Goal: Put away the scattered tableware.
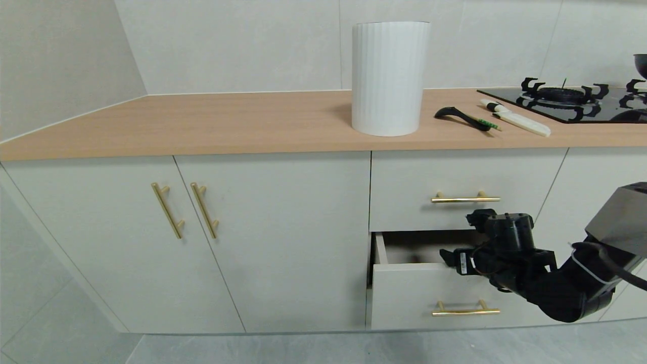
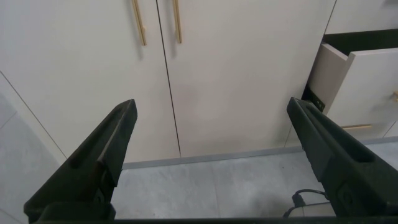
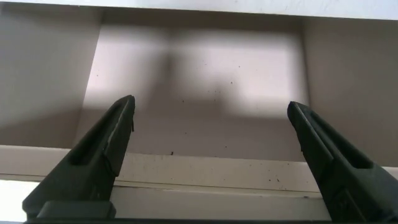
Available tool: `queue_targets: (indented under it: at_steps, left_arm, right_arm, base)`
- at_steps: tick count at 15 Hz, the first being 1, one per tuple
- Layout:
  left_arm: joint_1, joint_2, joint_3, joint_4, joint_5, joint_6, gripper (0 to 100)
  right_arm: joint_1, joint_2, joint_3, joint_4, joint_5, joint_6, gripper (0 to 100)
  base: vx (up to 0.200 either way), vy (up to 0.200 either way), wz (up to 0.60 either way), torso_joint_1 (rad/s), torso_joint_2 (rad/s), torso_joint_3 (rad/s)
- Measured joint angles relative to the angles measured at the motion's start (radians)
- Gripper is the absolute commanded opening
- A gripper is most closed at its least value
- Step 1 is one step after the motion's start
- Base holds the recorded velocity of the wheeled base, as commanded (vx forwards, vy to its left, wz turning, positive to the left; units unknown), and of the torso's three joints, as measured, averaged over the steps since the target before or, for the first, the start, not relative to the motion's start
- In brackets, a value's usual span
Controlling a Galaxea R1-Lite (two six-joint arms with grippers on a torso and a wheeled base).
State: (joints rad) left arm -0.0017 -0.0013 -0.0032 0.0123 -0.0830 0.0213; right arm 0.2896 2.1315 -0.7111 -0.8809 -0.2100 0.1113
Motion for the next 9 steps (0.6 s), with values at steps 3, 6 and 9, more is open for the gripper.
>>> queue_targets:
  at_steps: [3, 6, 9]
  left_arm:
    - [0.0, 0.0, 0.0, 0.0, 0.0, 0.0, 100]
    - [0.0, 0.0, 0.0, 0.0, 0.0, 0.0, 100]
    - [0.0, 0.0, 0.0, 0.0, 0.0, 0.0, 100]
  right_arm:
    - [0.0, -0.013, 0.0, 0.053, 0.005, 0.001, 100]
    - [0.0, -0.035, 0.0, 0.123, 0.01, 0.001, 100]
    - [0.0, -0.063, 0.001, 0.183, 0.011, -0.002, 100]
  base:
    - [0.0, 0.0, 0.0, 0.0, 0.0, 0.0]
    - [0.0, 0.0, 0.0, 0.0, 0.0, 0.0]
    - [0.0, 0.0, 0.0, 0.0, 0.0, 0.0]
